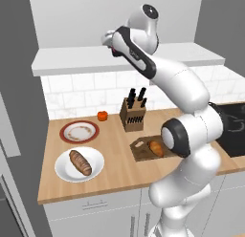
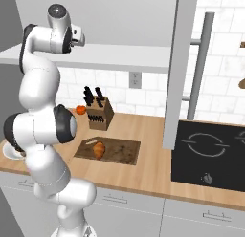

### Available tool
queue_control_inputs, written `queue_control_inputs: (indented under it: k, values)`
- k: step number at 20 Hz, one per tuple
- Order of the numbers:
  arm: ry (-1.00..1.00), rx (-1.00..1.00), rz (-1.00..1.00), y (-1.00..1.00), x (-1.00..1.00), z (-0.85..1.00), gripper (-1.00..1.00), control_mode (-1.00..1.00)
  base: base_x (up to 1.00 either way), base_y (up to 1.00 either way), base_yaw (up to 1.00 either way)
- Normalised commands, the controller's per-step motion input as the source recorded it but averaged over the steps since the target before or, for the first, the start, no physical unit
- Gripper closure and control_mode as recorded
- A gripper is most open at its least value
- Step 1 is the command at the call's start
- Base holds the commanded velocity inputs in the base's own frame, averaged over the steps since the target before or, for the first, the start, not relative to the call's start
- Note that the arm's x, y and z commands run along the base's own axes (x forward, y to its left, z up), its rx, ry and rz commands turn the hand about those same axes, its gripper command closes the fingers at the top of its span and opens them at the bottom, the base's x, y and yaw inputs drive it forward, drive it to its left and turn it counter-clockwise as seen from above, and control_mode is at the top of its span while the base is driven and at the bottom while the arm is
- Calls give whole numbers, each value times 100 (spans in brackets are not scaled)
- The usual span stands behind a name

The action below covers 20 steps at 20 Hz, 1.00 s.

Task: From the different types of pastries on the counter, select a croissant and place it on the cutting board. Then retrieve a jar of jam from the cabinet and place it alongside the croissant on the cutting board.

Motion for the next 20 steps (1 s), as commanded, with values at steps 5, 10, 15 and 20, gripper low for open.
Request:
queue_control_inputs:
  k: [5,10,15,20]
  values:
    - [-3,0,0,-7,-64,0,100,-100,0,0,0]
    - [-2,0,0,-21,-82,0,100,-100,0,0,0]
    - [0,5,0,-27,-77,4,100,-100,0,0,0]
    - [0,4,2,-32,-96,2,100,-100,0,0,0]
